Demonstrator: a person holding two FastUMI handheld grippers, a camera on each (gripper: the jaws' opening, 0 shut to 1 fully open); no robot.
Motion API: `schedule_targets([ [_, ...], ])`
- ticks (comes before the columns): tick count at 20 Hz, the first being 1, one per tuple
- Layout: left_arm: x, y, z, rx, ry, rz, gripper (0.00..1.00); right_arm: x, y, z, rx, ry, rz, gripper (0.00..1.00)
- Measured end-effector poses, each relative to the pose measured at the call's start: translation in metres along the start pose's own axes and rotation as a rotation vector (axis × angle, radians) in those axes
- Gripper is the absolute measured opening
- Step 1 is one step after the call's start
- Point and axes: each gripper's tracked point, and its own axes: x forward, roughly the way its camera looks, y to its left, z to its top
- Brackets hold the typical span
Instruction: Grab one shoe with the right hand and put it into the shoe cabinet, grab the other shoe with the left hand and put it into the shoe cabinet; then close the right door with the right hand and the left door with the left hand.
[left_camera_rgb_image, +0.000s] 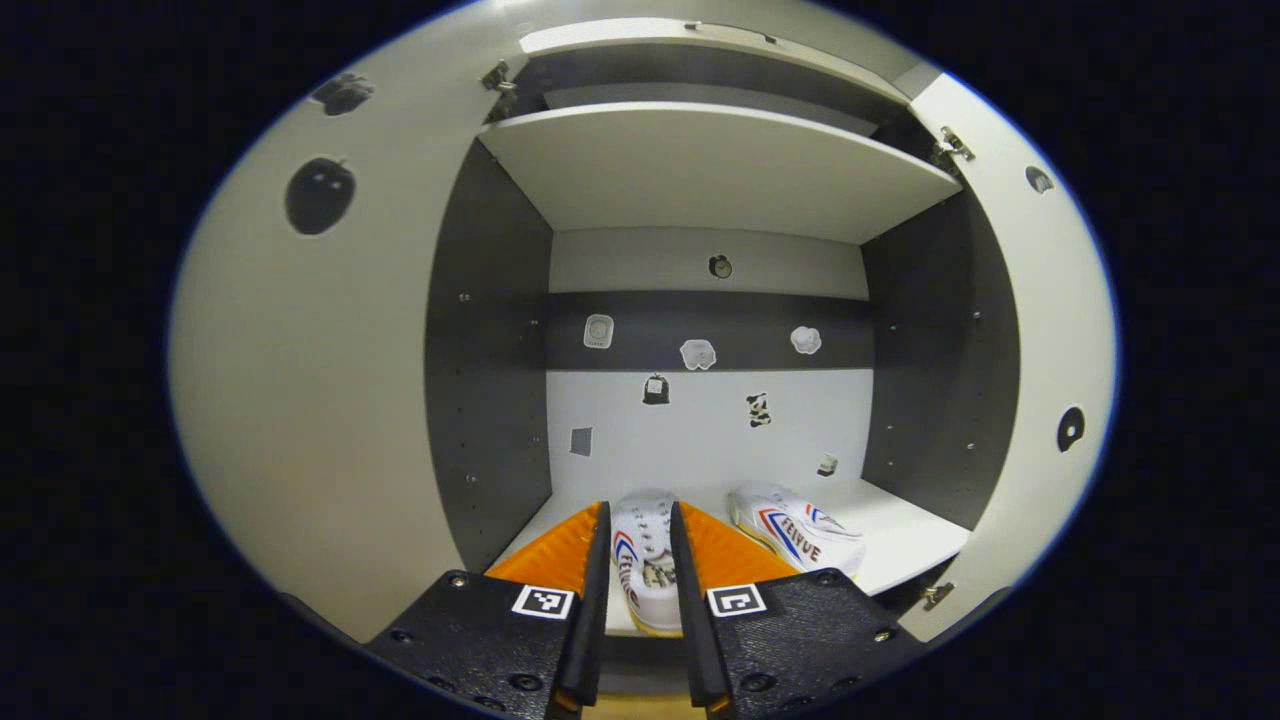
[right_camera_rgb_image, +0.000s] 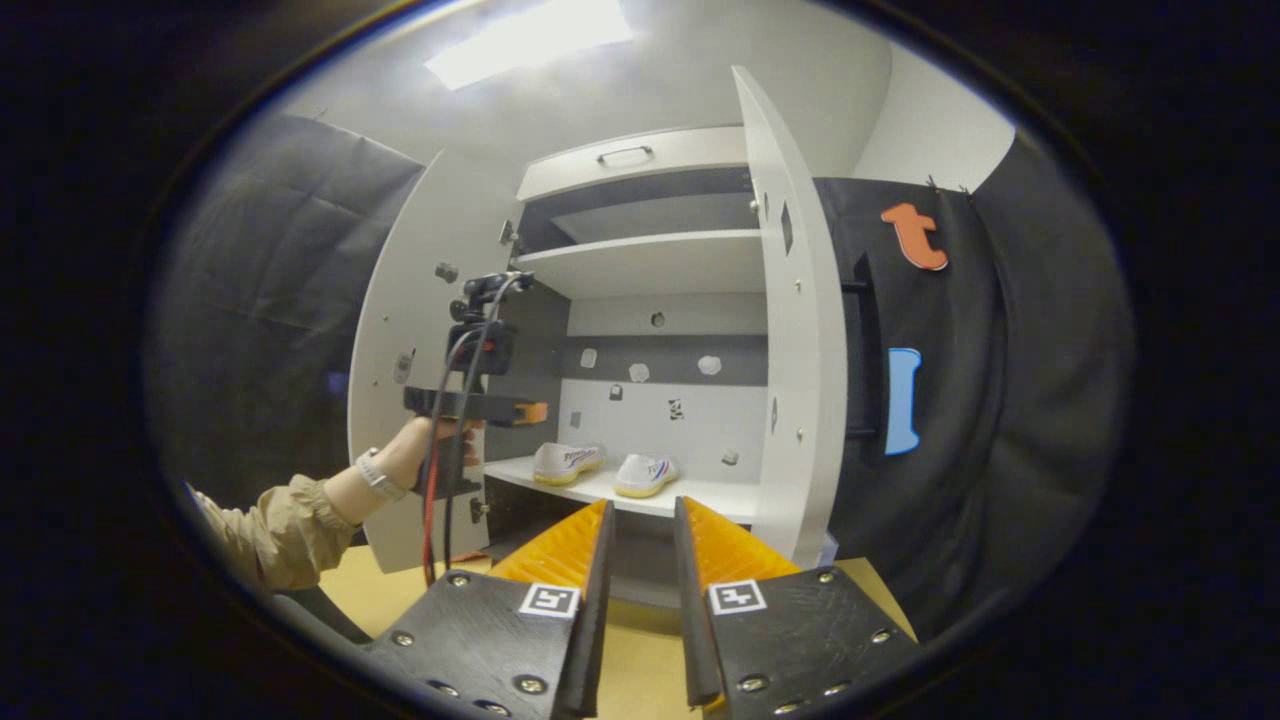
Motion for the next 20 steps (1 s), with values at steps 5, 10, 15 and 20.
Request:
schedule_targets([
  [5, -0.084, -0.013, -0.001, -0.003, -0.020, -0.101, 0.33, -0.026, -0.003, 0.016, 0.012, -0.031, -0.035, 0.30],
  [10, -0.166, -0.020, -0.014, 0.013, -0.013, -0.160, 0.37, -0.050, -0.014, 0.024, 0.022, -0.042, -0.077, 0.33],
  [15, -0.227, 0.005, -0.025, 0.024, -0.017, -0.134, 0.37, -0.062, -0.031, 0.020, 0.028, -0.024, -0.114, 0.33],
  [20, -0.267, 0.047, -0.022, 0.053, -0.042, -0.059, 0.37, -0.064, -0.066, 0.011, 0.041, -0.014, -0.195, 0.33],
])
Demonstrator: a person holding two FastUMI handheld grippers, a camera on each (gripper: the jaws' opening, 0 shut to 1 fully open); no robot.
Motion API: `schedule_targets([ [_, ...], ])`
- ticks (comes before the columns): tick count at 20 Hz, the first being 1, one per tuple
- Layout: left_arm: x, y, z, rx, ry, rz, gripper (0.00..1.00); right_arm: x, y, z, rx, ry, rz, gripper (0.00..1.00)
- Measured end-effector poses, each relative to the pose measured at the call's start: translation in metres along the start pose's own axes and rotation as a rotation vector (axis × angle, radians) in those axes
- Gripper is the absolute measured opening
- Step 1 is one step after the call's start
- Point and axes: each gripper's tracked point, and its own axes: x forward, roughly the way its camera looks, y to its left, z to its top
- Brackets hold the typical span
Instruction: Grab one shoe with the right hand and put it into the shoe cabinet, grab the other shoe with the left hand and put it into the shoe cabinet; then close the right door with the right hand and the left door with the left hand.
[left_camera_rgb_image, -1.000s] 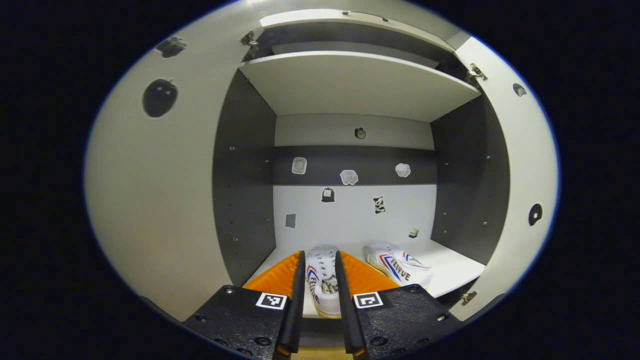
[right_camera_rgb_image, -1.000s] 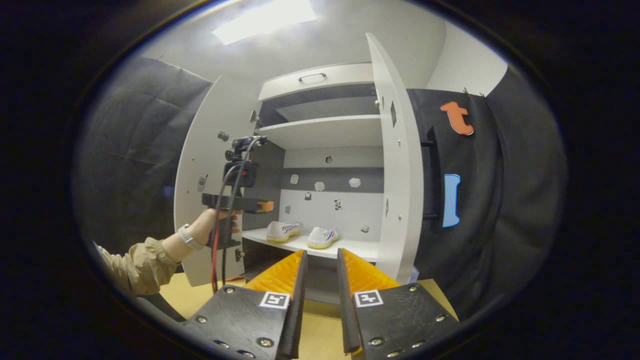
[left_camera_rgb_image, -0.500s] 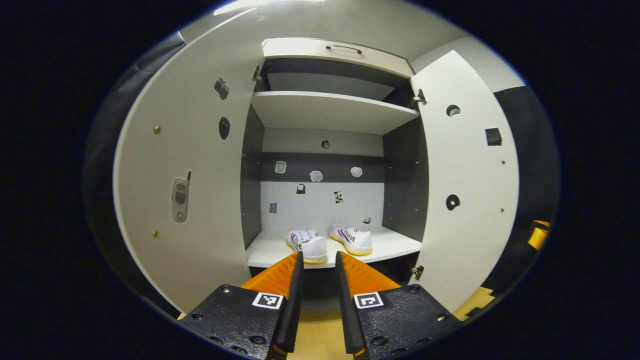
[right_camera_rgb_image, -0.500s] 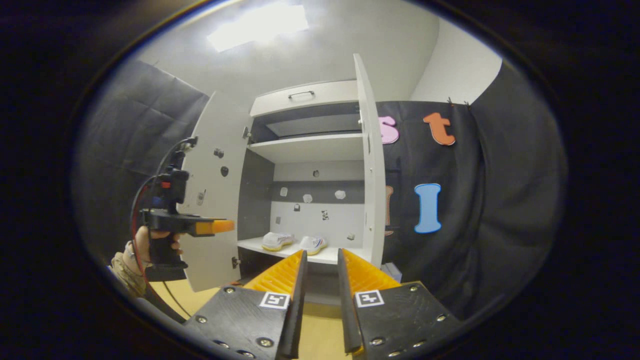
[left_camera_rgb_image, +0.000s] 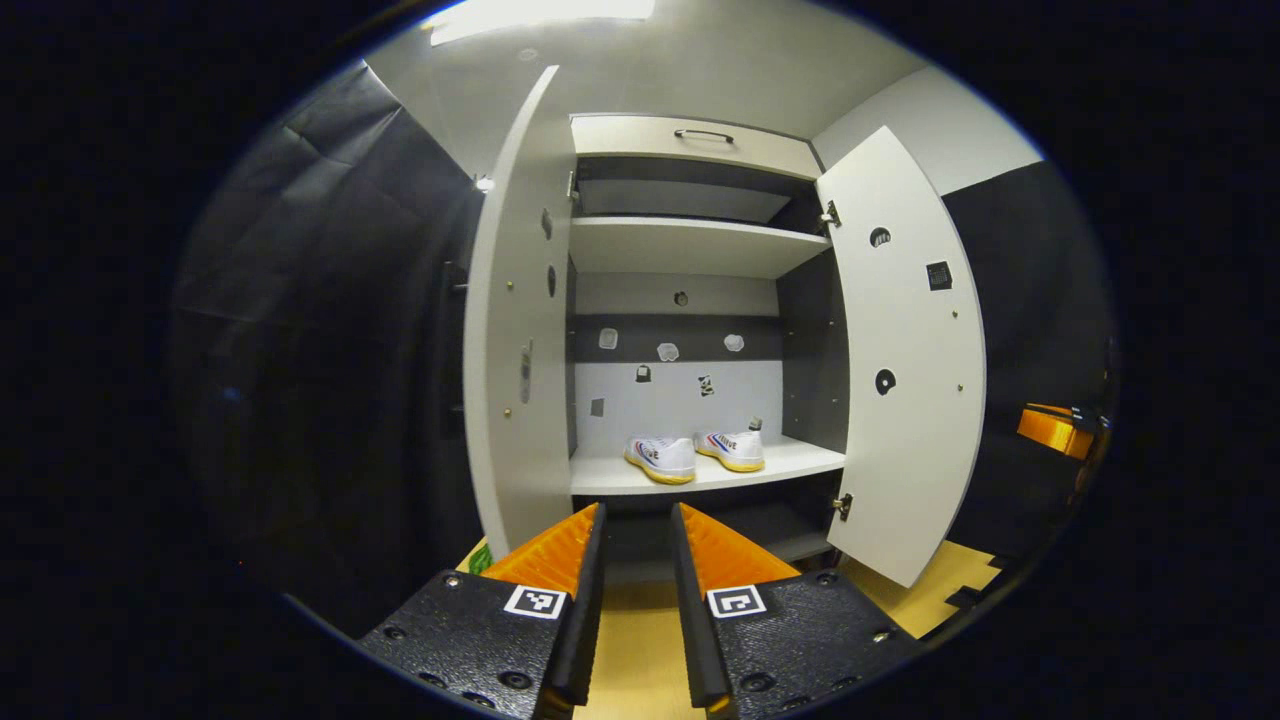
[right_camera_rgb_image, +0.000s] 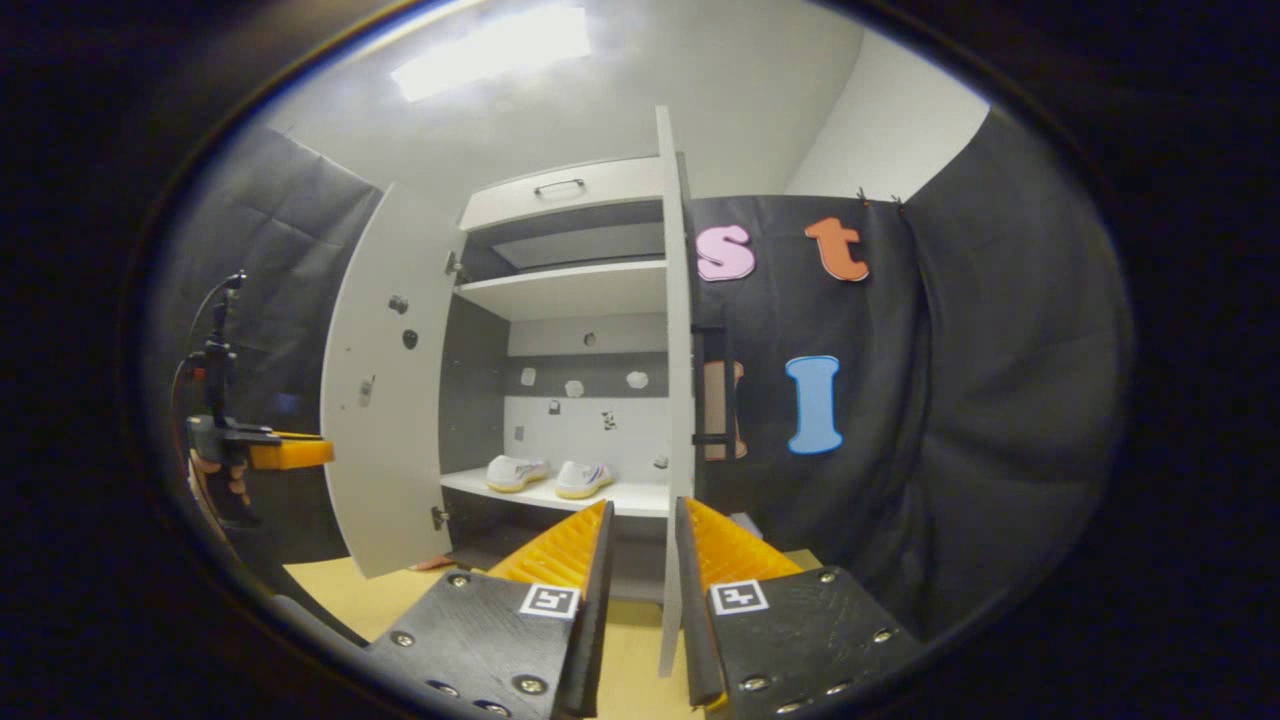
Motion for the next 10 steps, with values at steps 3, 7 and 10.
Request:
schedule_targets([
  [3, -0.014, 0.019, -0.002, 0.020, -0.003, 0.042, 0.37, 0.009, -0.030, -0.010, -0.006, 0.013, -0.075, 0.41],
  [7, -0.028, 0.035, -0.013, -0.004, 0.005, 0.067, 0.40, 0.028, -0.063, -0.037, 0.000, 0.060, -0.158, 0.73],
  [10, -0.035, 0.050, -0.011, -0.004, -0.011, 0.103, 0.53, 0.045, -0.064, -0.062, 0.046, 0.117, -0.135, 0.84],
])
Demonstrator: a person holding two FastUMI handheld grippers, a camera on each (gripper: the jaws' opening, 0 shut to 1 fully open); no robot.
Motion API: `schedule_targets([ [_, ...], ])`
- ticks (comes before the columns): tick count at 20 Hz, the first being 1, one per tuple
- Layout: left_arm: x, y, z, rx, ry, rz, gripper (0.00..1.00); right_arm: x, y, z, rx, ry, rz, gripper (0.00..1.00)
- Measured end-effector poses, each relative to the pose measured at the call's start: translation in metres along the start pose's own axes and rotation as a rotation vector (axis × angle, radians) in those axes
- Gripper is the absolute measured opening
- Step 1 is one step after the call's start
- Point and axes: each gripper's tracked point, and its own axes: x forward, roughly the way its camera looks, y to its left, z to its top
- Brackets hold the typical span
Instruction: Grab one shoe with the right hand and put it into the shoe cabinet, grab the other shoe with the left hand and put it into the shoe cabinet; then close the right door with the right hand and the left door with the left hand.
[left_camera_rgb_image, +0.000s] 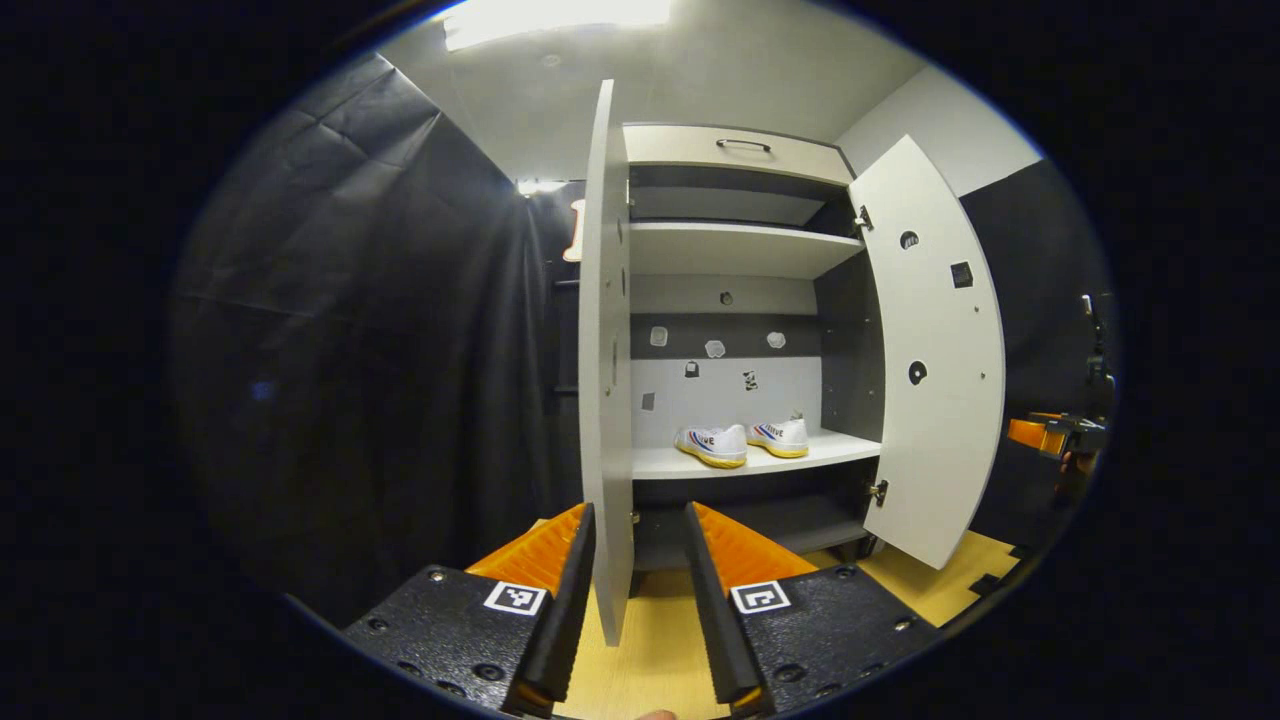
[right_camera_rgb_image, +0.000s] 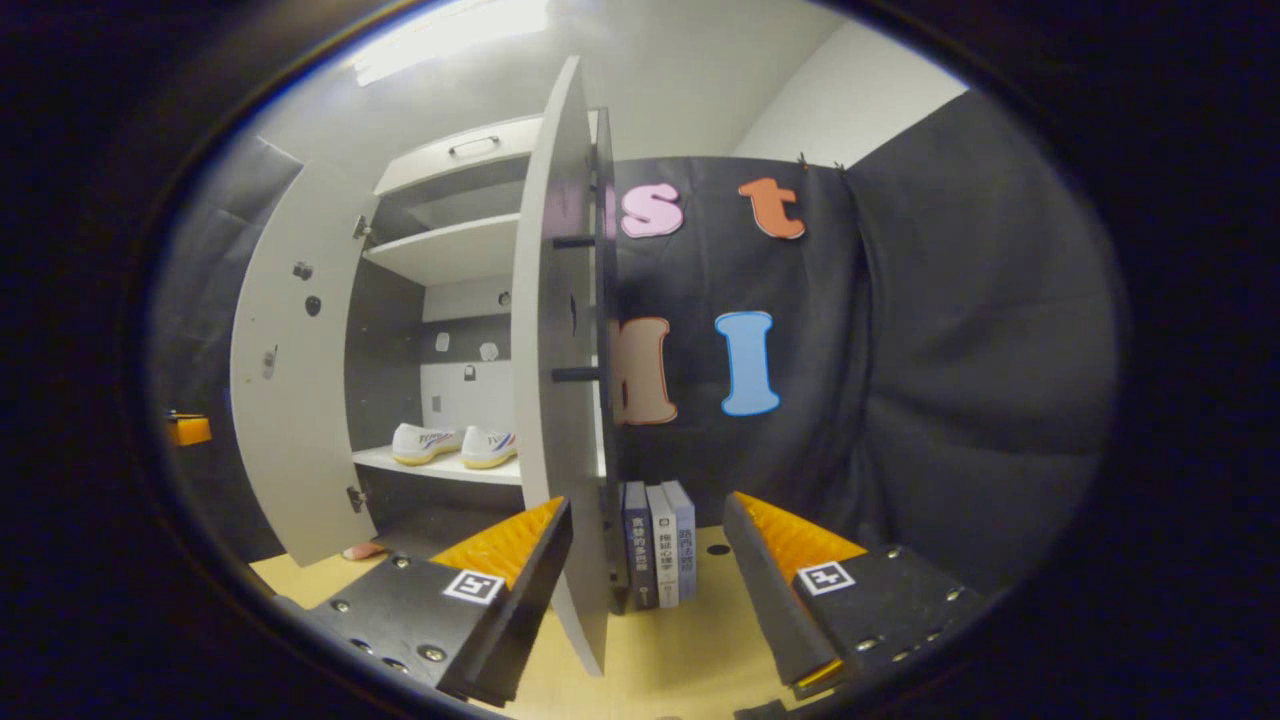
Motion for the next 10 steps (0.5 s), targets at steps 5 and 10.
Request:
schedule_targets([
  [5, -0.016, 0.025, 0.009, 0.008, -0.038, 0.064, 0.73, 0.012, -0.005, -0.015, 0.013, 0.024, -0.025, 0.94],
  [10, -0.013, 0.038, 0.002, 0.012, -0.034, 0.094, 0.80, 0.010, -0.004, -0.010, -0.032, 0.013, -0.071, 0.94],
])
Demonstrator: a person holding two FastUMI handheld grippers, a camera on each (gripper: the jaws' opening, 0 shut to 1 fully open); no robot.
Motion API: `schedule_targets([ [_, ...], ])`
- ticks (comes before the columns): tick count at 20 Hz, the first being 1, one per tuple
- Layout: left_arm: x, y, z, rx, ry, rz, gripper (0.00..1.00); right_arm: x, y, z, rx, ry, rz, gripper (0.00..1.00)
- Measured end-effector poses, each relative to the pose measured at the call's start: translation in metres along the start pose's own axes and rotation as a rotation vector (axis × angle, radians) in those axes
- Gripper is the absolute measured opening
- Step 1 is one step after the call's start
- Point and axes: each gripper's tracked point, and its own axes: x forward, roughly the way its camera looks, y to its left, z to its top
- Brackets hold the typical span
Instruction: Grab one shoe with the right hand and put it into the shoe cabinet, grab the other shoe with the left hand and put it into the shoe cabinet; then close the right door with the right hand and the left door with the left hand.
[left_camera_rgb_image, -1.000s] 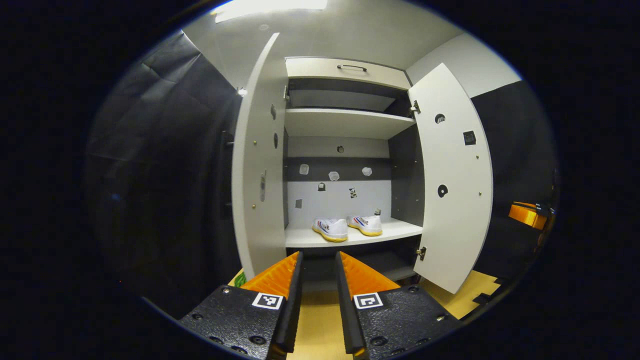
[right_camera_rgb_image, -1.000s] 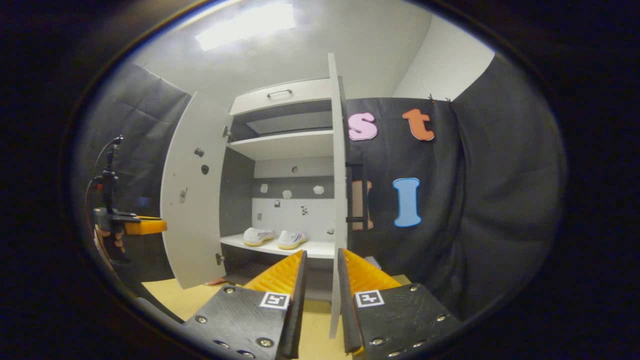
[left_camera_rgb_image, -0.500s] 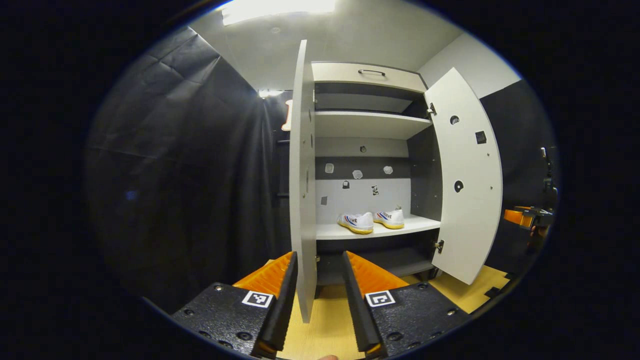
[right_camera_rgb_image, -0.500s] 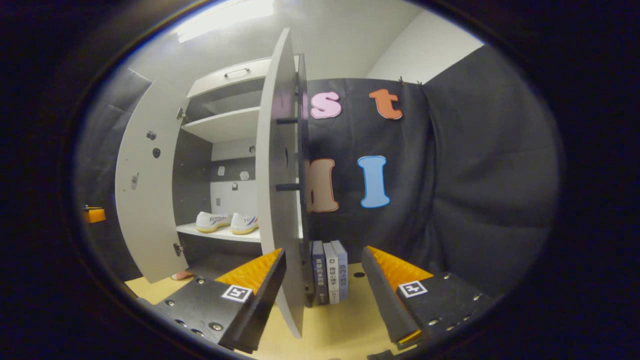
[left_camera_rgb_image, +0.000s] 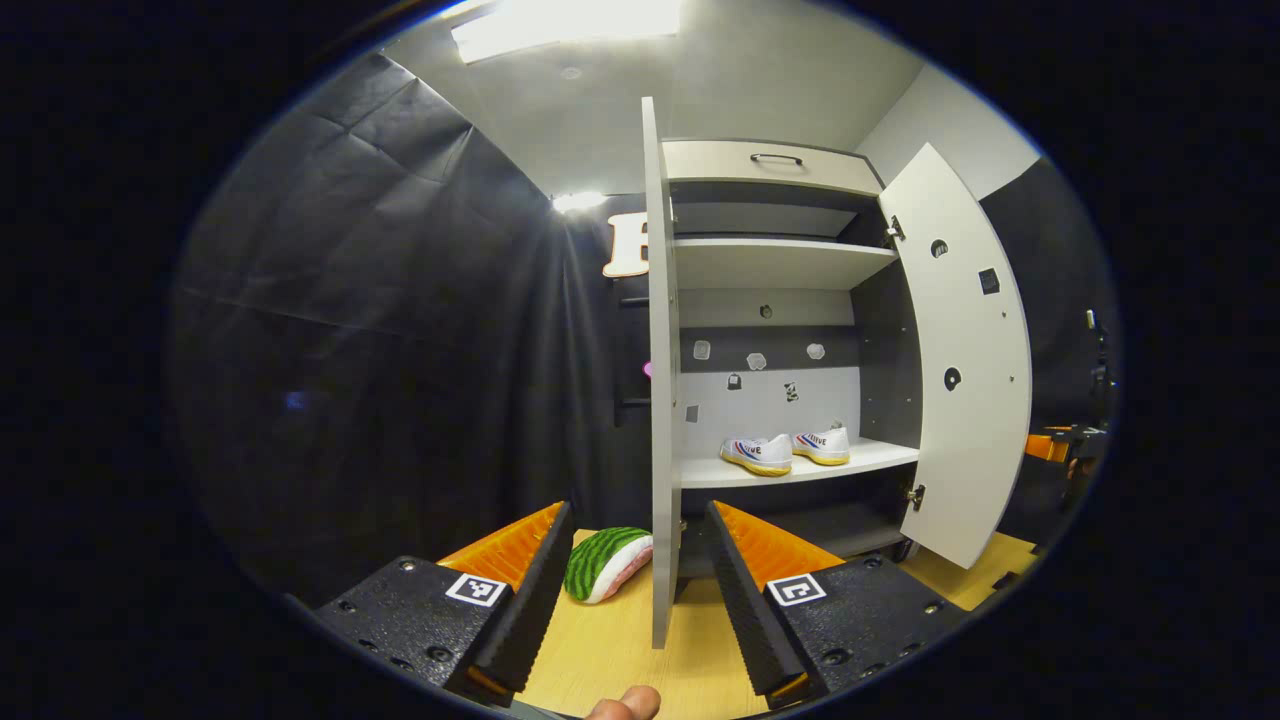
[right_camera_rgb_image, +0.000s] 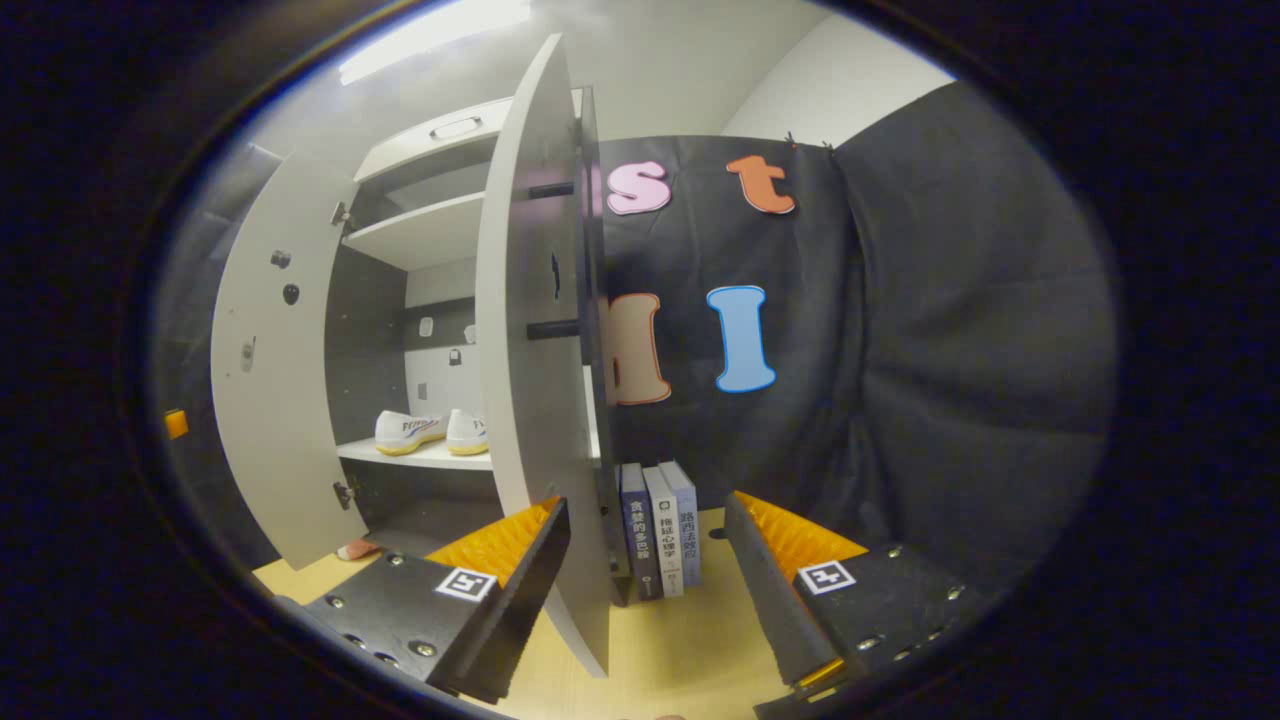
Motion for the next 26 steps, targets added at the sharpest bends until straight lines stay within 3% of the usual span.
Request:
schedule_targets([
  [1, 0.001, 0.003, 0.000, -0.002, -0.003, 0.008, 0.80, -0.002, 0.002, 0.003, -0.029, -0.008, -0.011, 0.89],
  [2, 0.001, 0.007, 0.000, -0.001, -0.005, 0.018, 0.80, -0.006, 0.005, 0.005, -0.056, -0.019, -0.022, 0.94],
  [4, 0.003, 0.016, -0.003, 0.006, -0.006, 0.038, 0.80, -0.015, 0.020, 0.010, -0.081, -0.044, -0.009, 0.89],
  [5, 0.003, 0.021, -0.004, 0.008, -0.004, 0.046, 0.80, -0.017, 0.031, 0.015, -0.078, -0.052, 0.010, 0.94],
  [8, 0.006, 0.025, -0.007, 0.009, -0.001, 0.056, 0.80, -0.012, 0.064, 0.018, -0.096, -0.057, 0.076, 0.89],
  [10, 0.007, 0.027, -0.009, 0.005, 0.003, 0.056, 0.80, -0.010, 0.086, 0.017, -0.092, -0.056, 0.128, 0.94],
  [11, 0.007, 0.029, -0.010, 0.003, 0.006, 0.057, 0.80, -0.009, 0.096, 0.016, -0.095, -0.060, 0.157, 0.94],
  [13, 0.007, 0.034, -0.014, 0.007, 0.014, 0.062, 0.80, -0.013, 0.146, 0.007, -0.047, -0.024, 0.344, 0.92],
  [14, 0.009, 0.037, -0.016, 0.012, 0.022, 0.068, 0.77, -0.017, 0.168, -0.003, -0.038, 0.016, 0.403, 0.96],
  [17, 0.015, 0.045, -0.024, 0.015, 0.041, 0.087, 0.80, -0.003, 0.167, 0.004, -0.177, -0.055, 0.298, 1.00],
  [19, 0.017, 0.051, -0.029, 0.017, 0.052, 0.100, 0.77, 0.005, 0.165, 0.004, -0.202, -0.076, 0.269, 0.98],
  [20, 0.018, 0.054, -0.031, 0.016, 0.055, 0.107, 0.80, 0.006, 0.166, 0.003, -0.195, -0.078, 0.267, 1.00],
  [26, 0.028, 0.060, -0.042, -0.002, 0.069, 0.113, 0.80, 0.005, 0.174, 0.007, -0.113, -0.061, 0.279, 1.00],
])
